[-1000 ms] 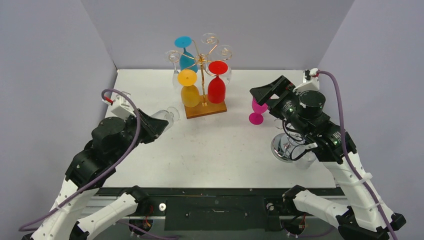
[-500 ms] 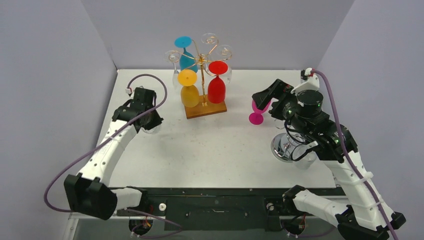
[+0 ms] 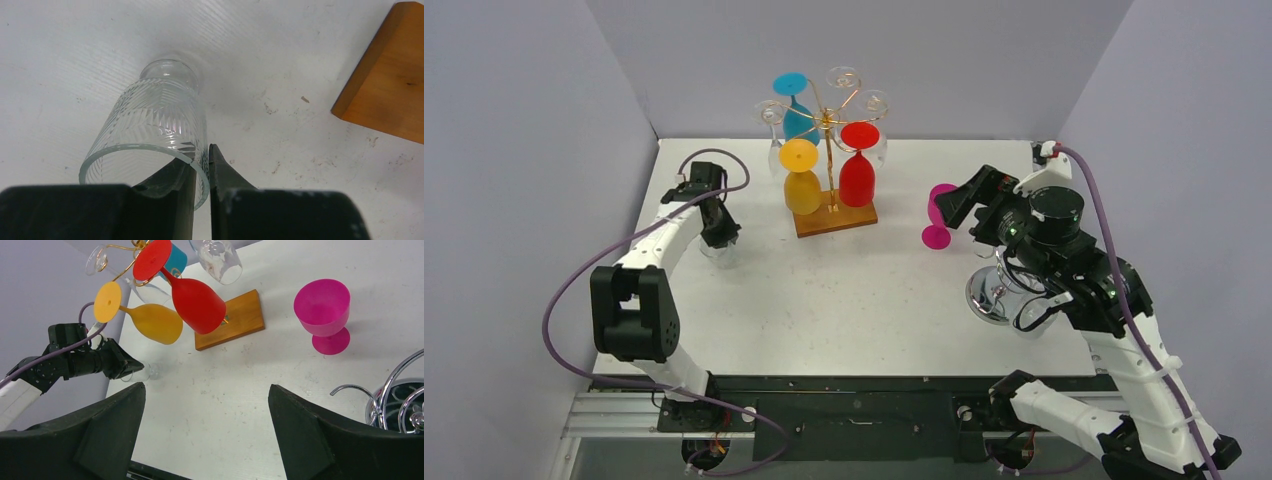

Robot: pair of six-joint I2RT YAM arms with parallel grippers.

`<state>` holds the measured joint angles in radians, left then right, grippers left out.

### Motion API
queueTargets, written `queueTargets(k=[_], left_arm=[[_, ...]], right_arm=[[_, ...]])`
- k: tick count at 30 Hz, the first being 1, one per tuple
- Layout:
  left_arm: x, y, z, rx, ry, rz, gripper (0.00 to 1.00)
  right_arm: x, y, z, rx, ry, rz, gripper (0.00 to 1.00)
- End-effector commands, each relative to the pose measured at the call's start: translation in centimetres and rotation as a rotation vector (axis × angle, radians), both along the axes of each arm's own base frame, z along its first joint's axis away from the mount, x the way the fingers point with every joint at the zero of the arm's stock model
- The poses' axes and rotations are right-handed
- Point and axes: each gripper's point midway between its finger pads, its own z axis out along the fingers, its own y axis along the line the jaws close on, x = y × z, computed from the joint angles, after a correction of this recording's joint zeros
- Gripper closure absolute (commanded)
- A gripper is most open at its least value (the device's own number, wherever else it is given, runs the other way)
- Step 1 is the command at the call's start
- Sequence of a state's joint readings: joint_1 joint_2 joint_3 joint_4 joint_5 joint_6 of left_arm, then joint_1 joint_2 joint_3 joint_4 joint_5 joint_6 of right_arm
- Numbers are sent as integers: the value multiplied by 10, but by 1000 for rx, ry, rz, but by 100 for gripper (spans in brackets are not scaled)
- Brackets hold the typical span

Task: Take the wine glass off the wine glass rack
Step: Place the wine glass at the center of the board.

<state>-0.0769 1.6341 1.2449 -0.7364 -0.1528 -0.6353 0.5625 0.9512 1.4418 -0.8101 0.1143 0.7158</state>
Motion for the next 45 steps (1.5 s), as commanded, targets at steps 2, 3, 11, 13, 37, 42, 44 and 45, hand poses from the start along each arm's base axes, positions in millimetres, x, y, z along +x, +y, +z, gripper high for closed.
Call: queueTargets(k=[2,3,11,13,37,42,44,45], left_arm=[[31,7,20,-13,-83,-26,100],[31,8,19,-16,-80,-25,100],[36,15,20,4,-69,-25,84],[39,17,27,12,-85,-29,77],[-10,10,142,-10,-390,-61,40],[-36,-21,180,-65,-490,-146,37],[-47,-42,198,-88,-534,-189,36],[-54,-56,205,-98,-554,-229,35]], right_arm=[[-5,-6,12,-8,-41,4,12],[-5,-6,11,-9,-39,6,12],[-4,-3,9,-12,-31,18,12],[-3,-3,9,-13,-30,19,12],[0,-42,29,-103,-65,-133,6],[3,-70,26,-128,-34,-227,6],[4,-83,21,-142,-10,-269,6],[3,-88,19,-146,-3,-282,6]])
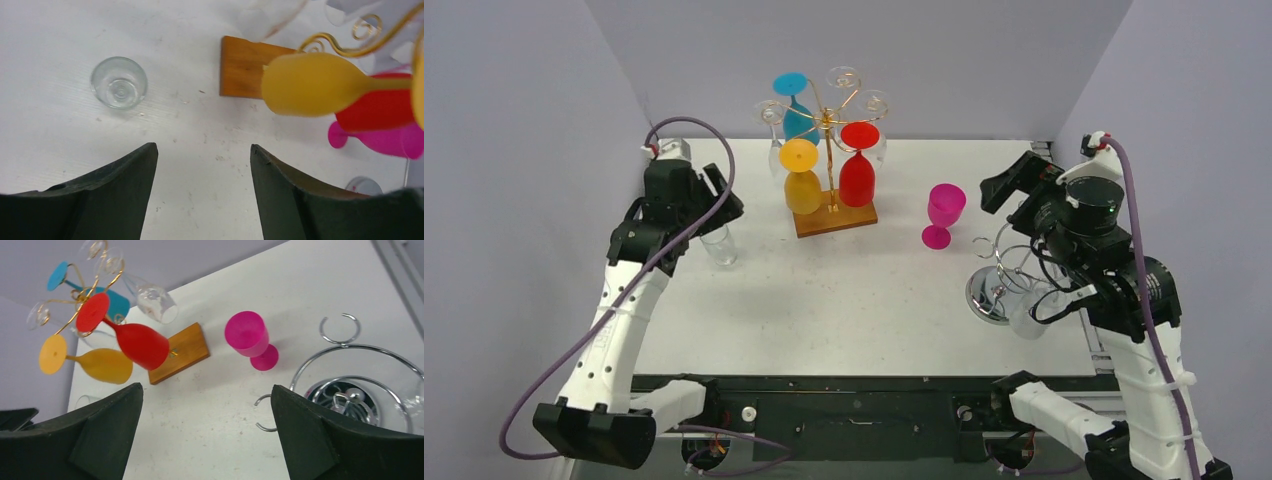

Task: Take the wine glass off the wine glass rack
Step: Place the wine glass at the center of the board, then pick up the wine glass from the wine rack.

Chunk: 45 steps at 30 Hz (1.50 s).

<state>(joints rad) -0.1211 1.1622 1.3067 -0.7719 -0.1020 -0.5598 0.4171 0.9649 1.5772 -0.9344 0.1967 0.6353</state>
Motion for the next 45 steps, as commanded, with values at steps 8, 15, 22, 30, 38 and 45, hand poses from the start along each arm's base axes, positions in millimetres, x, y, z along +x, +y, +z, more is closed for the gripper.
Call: queueTargets(k=[8,15,22,30,38,45], left_arm=[[-59,-130,69,-111,-169,-343,34],[-84,-218,70,-195,-193,-564,33],[-95,-271,57,-257,-193,-714,33],[-103,-288,49,-281,-184,-807,32],[-101,-289,51,-281,-187,-840,32],[-96,-287,50,-297,-190,-839,32]], right_arm=[[-22,-73,-16,-51,78,-244,7],[-57,-91,-39,-55,151,-329,7],[-100,-104,-81,-5,261,-440,10],[-140,-134,-118,-8,293,-640,25],[-119,-132,-134,13,306,-669,31],[-109,-125,-140,56,296,-653,42]])
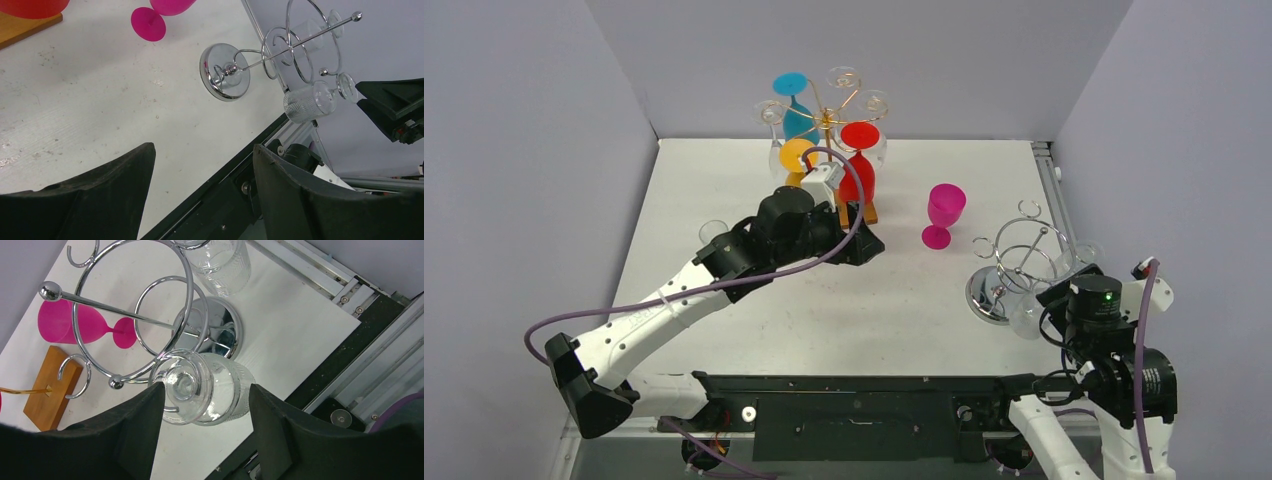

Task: Take the wine glass off the wine glass rack
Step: Pick up the wine glass from the wine rack.

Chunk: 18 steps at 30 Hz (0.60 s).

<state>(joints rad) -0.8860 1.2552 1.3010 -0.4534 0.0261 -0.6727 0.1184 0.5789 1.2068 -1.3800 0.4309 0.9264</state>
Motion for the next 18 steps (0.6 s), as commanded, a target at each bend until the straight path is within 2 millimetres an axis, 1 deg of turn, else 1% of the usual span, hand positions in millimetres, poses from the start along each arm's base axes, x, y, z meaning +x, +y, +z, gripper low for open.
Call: queueTargets(k=[1,6,10,11,18], left_arm=[[5,-5,18,-64,-48,-22,32],[7,-2,18,-68,-48,-18,32],[8,-2,18,-68,-47,-19,32],[8,-2,17,-69,-46,-21,32],[9,-4,19,-76,-45,-27,32]], right_arm=[[14,0,3,16,-46,-27,44],[19,5,-7,47,-53,-27,47],[21,7,-12,65,-63,-28,56],[21,8,-15,70,-60,-27,60],[20,8,-12,73,-74,-26,74]])
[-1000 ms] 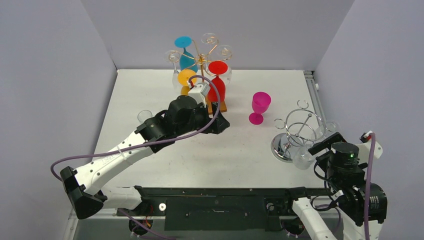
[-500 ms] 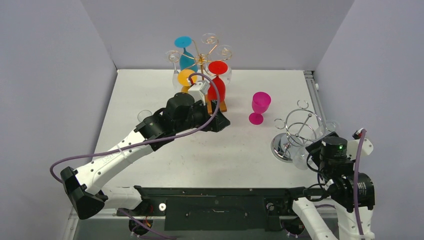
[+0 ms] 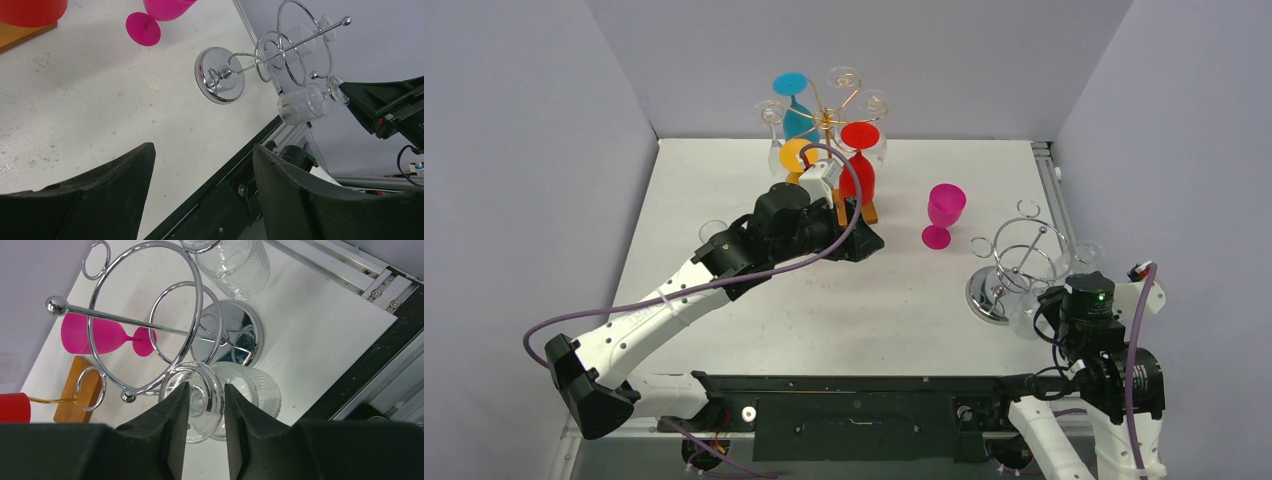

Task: Take the wine glass off the wine glass rack
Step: Pick up the wine glass from the wine rack.

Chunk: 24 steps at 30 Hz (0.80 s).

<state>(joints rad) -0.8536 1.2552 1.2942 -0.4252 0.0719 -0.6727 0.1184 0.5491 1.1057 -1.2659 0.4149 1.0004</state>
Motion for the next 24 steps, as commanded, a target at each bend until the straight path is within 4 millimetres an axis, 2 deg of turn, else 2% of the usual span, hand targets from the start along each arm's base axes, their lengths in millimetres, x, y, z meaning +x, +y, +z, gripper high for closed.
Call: queueTargets(k=[1,6,12,24], left_arm=[[3,-5,15,-49,-44,-17,32],[3,-7,14,-49,-37,-23,32],[2,-12,12,-61,-27,-38,32],[-4,-31,20,-157,23,-89,32]], right_arm=[[0,1,0,5,-4,5,76],[-2,2,0,12,-13,10,89],[-5,5,-1,32,-30,15,100],[-11,7,1,115,-139,-29,100]])
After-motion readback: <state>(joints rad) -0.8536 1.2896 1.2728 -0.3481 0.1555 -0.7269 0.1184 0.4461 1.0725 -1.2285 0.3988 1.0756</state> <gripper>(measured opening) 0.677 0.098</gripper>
